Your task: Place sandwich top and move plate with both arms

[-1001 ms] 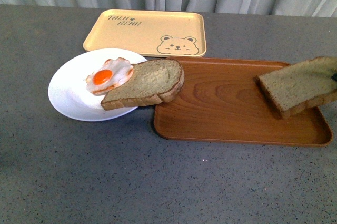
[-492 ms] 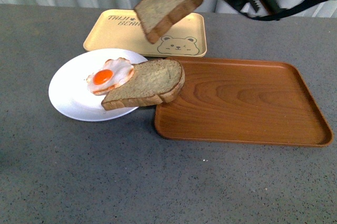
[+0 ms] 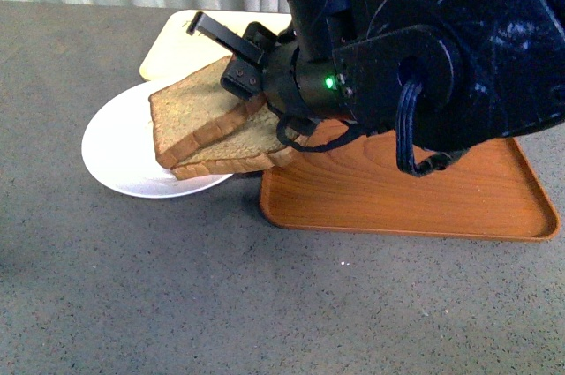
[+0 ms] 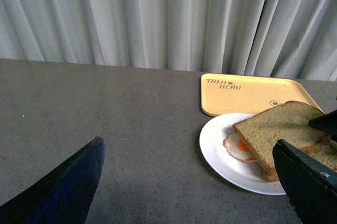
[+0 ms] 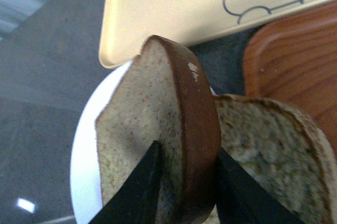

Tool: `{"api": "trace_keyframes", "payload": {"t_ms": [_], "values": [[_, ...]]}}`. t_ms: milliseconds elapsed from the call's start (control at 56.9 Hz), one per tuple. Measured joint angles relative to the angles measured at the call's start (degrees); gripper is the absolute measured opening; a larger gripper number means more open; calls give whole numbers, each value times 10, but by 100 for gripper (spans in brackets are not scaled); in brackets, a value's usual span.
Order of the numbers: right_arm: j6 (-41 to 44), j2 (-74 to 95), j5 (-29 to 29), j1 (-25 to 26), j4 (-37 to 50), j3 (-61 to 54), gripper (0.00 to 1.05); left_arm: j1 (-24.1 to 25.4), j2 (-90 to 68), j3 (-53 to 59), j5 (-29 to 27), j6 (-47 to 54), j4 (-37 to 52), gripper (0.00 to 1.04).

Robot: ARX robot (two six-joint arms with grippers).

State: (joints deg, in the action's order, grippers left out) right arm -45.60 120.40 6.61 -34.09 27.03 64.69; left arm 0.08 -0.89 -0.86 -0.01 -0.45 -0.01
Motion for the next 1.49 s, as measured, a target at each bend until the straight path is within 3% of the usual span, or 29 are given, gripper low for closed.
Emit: {"api": "trace_keyframes", "payload": {"t_ms": [386, 509, 597, 650, 790, 1089, 1212, 1493], "values": [[32, -128, 3, 36, 37, -104, 96, 0, 0, 0, 0, 0, 0, 96], [74, -190, 23, 59, 67, -167, 95, 0, 0, 0, 0, 0, 0, 96], [193, -219, 132, 72, 216, -240, 83, 0, 0, 0, 1, 0, 0, 96], [275, -254, 147, 92, 288, -299, 75, 0, 0, 0, 0, 0, 0, 96], [399, -361, 129, 147, 337, -403, 52, 0, 0, 0, 0, 0, 0, 96], [445, -483, 56, 212, 318, -523, 2, 0, 0, 0, 0, 0, 0, 96], [451, -504, 37, 232, 343, -560, 2, 0, 0, 0, 0, 0, 0, 96], [452, -630, -2, 274, 260, -612, 2, 0, 0, 0, 0, 0, 0, 96]]}}
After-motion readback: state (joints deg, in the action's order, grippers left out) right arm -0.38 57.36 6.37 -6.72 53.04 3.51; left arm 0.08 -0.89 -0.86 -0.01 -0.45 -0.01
